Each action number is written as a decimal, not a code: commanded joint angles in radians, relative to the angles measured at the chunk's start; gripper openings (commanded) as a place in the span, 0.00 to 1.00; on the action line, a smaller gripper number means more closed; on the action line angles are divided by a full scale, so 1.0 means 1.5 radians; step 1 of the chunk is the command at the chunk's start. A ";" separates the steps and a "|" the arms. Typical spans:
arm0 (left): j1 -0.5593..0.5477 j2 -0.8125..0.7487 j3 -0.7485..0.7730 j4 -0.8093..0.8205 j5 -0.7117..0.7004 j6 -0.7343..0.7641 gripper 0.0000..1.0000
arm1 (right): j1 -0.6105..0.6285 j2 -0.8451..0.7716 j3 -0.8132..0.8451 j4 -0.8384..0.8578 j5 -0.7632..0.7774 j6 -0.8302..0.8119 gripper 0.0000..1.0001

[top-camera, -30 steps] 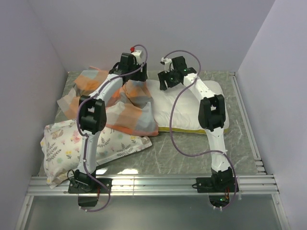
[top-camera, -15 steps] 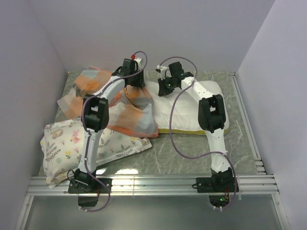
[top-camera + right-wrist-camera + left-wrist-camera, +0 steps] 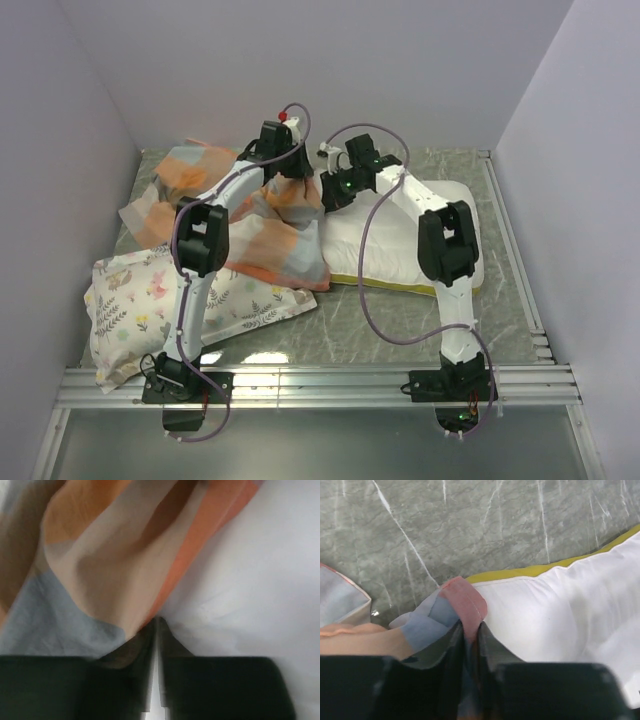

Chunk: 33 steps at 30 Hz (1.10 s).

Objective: Put the pillow into the pillowcase

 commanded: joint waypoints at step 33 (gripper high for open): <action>-0.002 -0.024 0.042 -0.008 0.000 0.016 0.46 | -0.055 0.085 0.167 -0.151 0.042 -0.200 0.03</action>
